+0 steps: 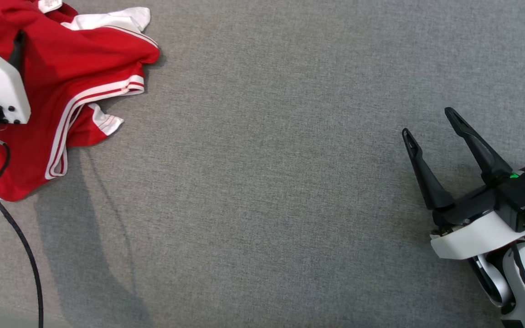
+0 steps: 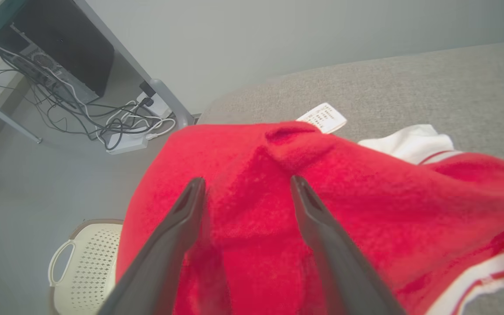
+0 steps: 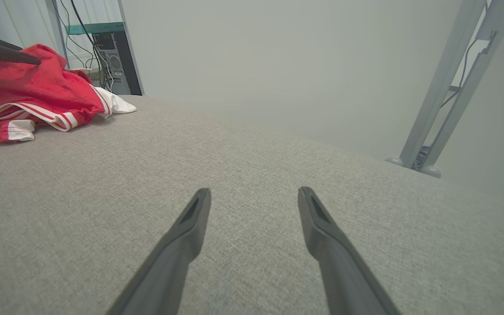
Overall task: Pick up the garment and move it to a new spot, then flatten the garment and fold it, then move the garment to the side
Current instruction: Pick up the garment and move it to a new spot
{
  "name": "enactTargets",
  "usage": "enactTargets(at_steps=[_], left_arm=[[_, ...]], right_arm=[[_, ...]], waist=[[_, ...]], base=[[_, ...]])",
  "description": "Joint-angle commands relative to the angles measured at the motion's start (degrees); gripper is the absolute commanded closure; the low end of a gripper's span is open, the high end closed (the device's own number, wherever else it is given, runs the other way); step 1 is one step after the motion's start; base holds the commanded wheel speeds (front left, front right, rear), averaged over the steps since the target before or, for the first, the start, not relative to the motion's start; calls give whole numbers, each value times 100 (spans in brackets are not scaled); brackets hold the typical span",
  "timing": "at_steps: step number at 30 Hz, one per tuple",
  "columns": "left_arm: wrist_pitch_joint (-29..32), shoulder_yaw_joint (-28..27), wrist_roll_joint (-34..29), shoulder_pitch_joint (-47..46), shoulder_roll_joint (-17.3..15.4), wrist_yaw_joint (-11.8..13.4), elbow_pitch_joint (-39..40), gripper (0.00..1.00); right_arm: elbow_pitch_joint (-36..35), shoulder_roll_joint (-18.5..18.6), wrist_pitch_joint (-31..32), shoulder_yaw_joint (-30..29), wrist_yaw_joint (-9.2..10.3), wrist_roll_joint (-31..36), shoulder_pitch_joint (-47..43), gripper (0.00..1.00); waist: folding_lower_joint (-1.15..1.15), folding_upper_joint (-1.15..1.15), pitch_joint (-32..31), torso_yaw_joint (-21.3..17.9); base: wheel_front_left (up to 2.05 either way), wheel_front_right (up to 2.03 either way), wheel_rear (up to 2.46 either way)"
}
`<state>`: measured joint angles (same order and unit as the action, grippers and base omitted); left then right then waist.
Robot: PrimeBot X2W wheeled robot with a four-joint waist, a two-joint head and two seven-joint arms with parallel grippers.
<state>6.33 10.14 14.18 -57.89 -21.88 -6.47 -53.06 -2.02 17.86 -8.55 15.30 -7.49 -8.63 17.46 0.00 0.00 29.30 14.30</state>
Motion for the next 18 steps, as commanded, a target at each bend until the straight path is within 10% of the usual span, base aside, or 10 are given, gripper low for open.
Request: enactTargets(at_steps=[1,9,12,18], left_arm=[[65,13,-34,-149,-80,56,-126,0],[544,113,90,-476,24,7,-795,0],[635,159,160,-556,-12,-43,-930,100],[557,244,104,-642,-97,42,-1169,100]], right_arm=[[-45,27,15,0,-1,16,-1,0],[-50,10,8,59,-1,23,17,0],[-14,-6,-25,103,-1,28,30,0],[99,-38,-87,128,-1,-26,55,0]], waist=[[0,0,43,-30],[0,0,147,-62],[0,0,154,-92],[0,0,75,-171]], base=[[0,0,0],[0,0,0],[0,0,0],[0,0,0]])
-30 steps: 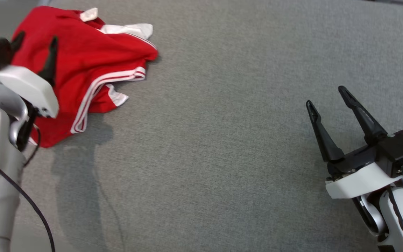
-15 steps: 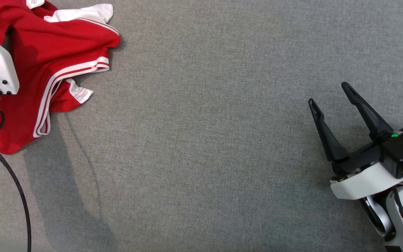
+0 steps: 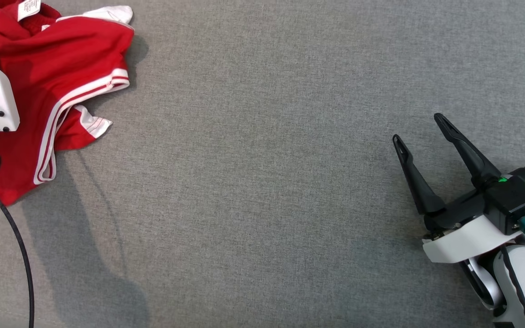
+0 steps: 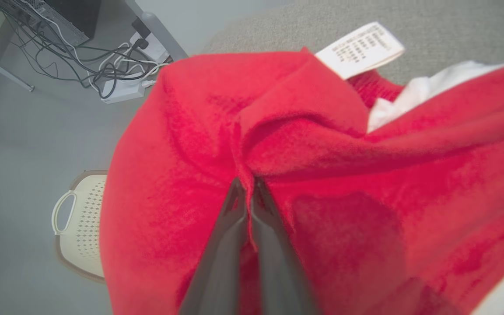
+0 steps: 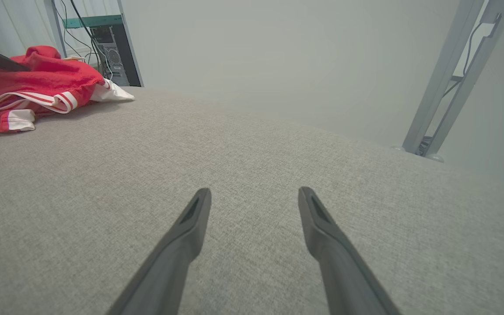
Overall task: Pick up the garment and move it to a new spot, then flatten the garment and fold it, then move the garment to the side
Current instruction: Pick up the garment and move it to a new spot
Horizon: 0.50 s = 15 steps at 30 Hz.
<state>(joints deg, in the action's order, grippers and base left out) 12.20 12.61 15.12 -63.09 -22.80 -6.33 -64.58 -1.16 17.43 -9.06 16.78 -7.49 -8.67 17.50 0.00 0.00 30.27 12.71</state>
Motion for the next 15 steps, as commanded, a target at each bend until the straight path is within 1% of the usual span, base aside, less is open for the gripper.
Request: enactTargets(at_steps=[1,5,10,13,15], left_arm=[[-69,-15,35,-133,-2,37,-38,100],[-257,12,32,-151,-37,37,-103,100],[-640,14,62,-210,-13,105,-74,100],[-951,-19,88,-188,-26,255,-31,100],[-1171,-14,82,-132,-43,304,4,100]], right_arm=[[36,-6,-56,-16,-1,-28,50,0],[147,-56,-103,21,-1,-27,34,0],[321,-158,-192,44,-1,-41,39,0],[450,-210,-258,30,-1,-64,-7,0],[539,-254,-302,33,-1,-84,-33,0]], waist=[[0,0,-42,-18],[0,0,-161,-34],[0,0,-392,-22],[0,0,-601,12],[0,0,-750,27]], base=[[0,0,0],[0,0,0],[0,0,0],[0,0,0],[0,0,0]])
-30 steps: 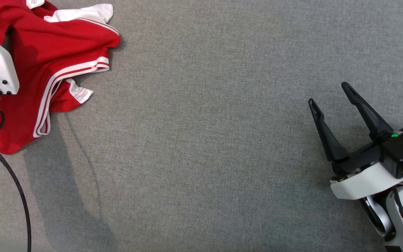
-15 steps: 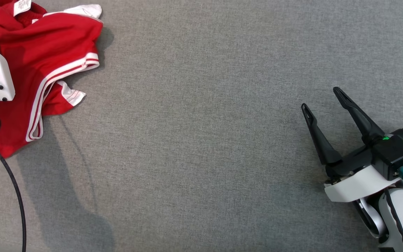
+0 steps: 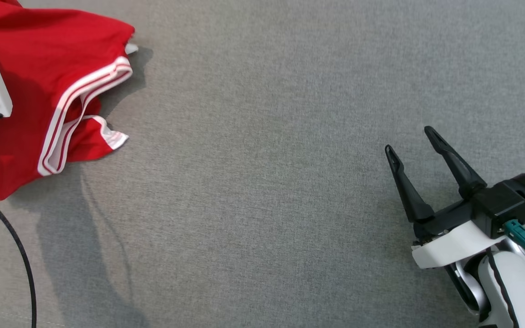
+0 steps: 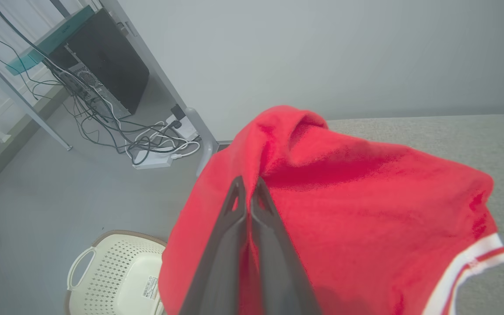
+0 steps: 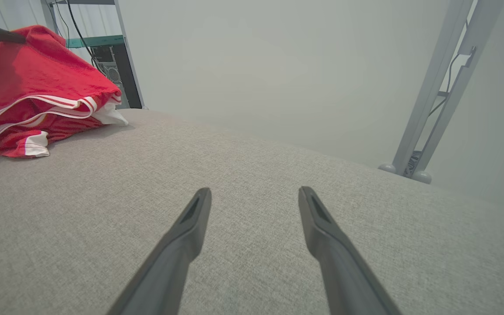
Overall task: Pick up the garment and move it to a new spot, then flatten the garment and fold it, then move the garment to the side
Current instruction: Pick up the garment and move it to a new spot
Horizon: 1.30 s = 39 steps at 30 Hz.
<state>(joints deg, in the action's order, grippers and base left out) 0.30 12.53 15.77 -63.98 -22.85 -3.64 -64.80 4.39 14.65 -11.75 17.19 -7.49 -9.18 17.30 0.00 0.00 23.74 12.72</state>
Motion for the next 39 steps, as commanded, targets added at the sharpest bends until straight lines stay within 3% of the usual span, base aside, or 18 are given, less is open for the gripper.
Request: enactTargets(at_steps=[1,13,20,34,39], left_arm=[[-68,-25,49,-16,-32,40,34,100],[-1077,-70,222,65,83,-68,543,100],[-1445,-96,338,207,233,-105,1409,100],[-1374,14,643,1329,882,84,3857,100],[-1230,198,757,1818,1228,240,4786,100]], right_arm=[[25,-3,-58,-9,-1,-41,-19,0],[541,-334,-259,-39,-1,-92,-150,0],[763,-528,-331,-116,-1,-79,-255,0],[631,-651,-358,-664,-1,78,-344,0],[504,-624,-350,-939,-1,131,-320,0]], waist=[[0,0,-176,35],[0,0,-1016,116],[0,0,-1472,0],[0,0,-1855,-711],[0,0,-1793,-1171]], base=[[0,0,0],[0,0,0],[0,0,0],[0,0,0],[0,0,0]])
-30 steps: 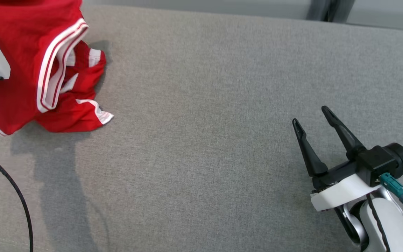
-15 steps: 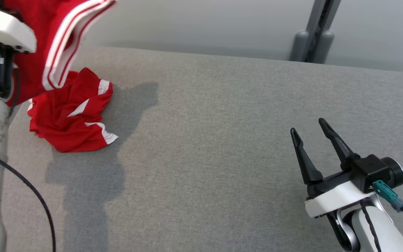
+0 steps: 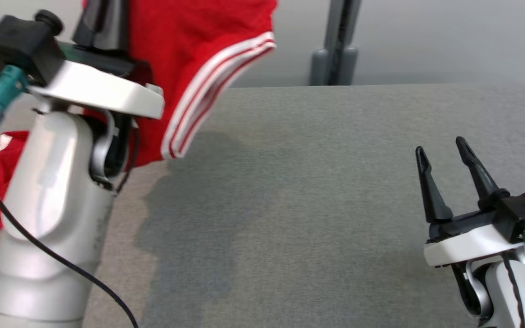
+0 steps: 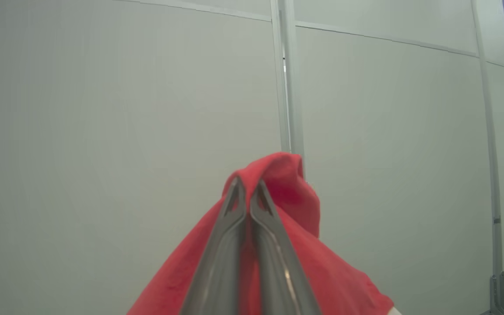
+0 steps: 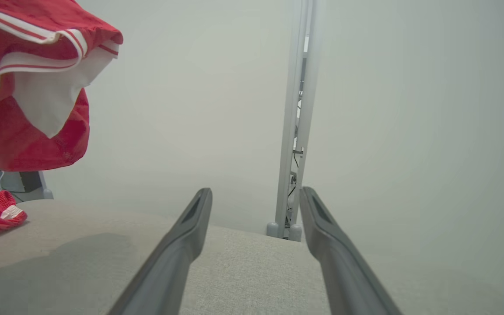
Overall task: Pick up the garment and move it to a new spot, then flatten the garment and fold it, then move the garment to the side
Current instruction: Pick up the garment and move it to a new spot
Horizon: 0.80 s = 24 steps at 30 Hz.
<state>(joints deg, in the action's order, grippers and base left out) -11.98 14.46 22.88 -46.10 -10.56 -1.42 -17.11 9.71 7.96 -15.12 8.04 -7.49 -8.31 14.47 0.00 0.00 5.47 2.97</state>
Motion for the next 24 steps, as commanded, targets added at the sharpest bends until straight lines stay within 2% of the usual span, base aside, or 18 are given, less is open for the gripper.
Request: enactTargets(at_steps=[1,6,12,18,24], left_arm=[[35,46,55,121,48,55,169,100],[157,385,1,454,359,163,660,100],[179,551,202,667,556,254,685,100],[62,821,69,679,624,297,147,100],[-125,1109,-195,667,639,349,-827,100]], right_arm=[[-49,43,-12,-43,-1,52,-22,0],[-127,66,-11,-228,-1,53,20,0],[-207,31,-12,-337,-1,14,70,0],[-255,-48,-12,-461,-1,-33,105,0],[-271,-172,-12,-493,-1,-75,152,0]], waist=[[0,0,59,-311],[0,0,192,-819],[0,0,409,-1448],[0,0,686,-2008],[0,0,948,-2496]], base=[[0,0,0],[0,0,0],[0,0,0],[0,0,0],[0,0,0]])
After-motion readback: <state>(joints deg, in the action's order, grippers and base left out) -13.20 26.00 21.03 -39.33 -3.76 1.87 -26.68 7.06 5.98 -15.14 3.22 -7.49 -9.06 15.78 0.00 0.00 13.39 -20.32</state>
